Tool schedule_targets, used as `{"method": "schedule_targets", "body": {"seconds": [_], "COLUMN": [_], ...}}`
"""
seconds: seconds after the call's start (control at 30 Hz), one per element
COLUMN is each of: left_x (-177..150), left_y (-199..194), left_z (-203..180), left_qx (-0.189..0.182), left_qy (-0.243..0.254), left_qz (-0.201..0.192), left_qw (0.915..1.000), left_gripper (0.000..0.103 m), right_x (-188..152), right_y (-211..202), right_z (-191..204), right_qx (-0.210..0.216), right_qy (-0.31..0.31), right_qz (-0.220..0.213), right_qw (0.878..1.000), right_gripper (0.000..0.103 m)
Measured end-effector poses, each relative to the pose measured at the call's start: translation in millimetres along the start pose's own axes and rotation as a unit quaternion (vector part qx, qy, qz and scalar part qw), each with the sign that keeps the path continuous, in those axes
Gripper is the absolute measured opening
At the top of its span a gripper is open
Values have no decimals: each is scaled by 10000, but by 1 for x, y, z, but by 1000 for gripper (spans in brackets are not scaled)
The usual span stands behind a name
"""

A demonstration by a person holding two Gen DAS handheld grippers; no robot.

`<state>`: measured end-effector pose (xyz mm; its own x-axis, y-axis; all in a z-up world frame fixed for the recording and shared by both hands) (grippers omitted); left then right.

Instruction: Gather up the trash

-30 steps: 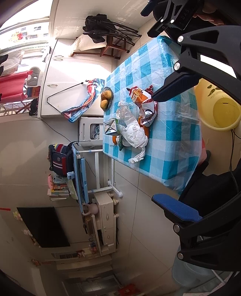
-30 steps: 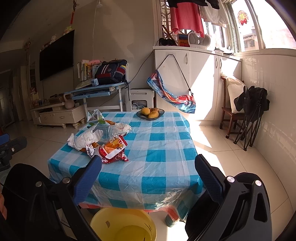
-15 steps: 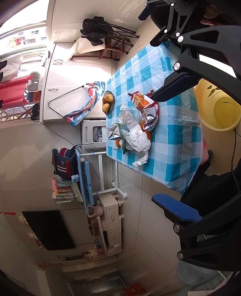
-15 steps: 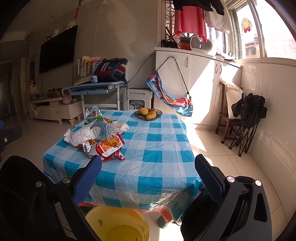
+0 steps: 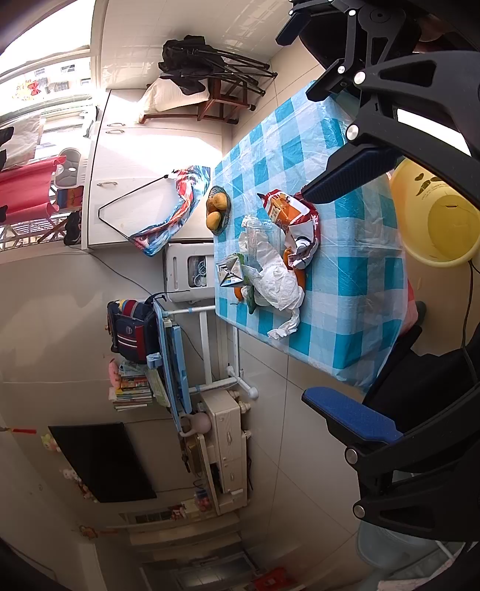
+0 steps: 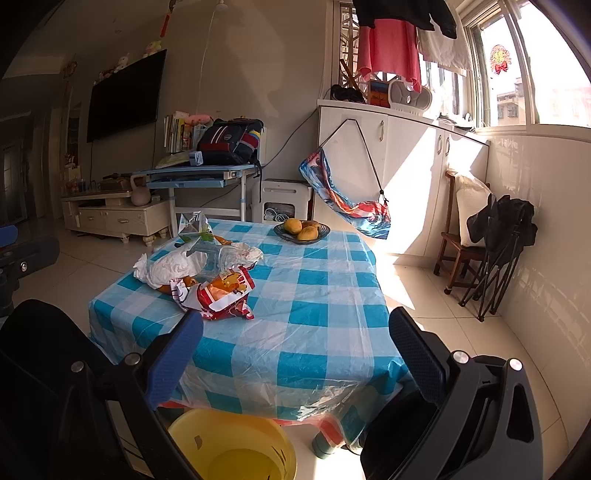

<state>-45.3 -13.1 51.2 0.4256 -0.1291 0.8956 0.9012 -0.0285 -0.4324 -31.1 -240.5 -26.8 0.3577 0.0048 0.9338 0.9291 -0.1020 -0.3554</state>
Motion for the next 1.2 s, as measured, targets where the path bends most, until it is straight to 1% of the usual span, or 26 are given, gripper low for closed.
{"method": "schedule_targets", "body": {"seconds": [1.03,1.2], "left_x": [2,1], "left_y": [1,10], "left_z": [2,6], "left_qx": [2,-22], "left_qy": [-6,10], "left_qz": [10,43], "left_qw": [10000,10000], "left_gripper": [96,96], "right_x": [-2,-1], "right_y": [1,2], "right_z": [3,8], "right_qx": [46,229], "right_qy": [-25,25], "right_qz": [30,18], "right_qw": [10000,9997], "right_gripper": [97,97]}}
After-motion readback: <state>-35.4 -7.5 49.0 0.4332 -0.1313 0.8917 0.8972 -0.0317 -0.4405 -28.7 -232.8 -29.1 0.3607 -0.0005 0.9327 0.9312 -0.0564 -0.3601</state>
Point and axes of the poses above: each gripper's, at about its wrist camera, not at the fingertips, and y roughly the way its jaws point, z to its left, x to its top, the point moved 5 cm from there along y, roughly the way its jaws point, and after that the axes turned 1 degree about -z, right-handed, at the moved point
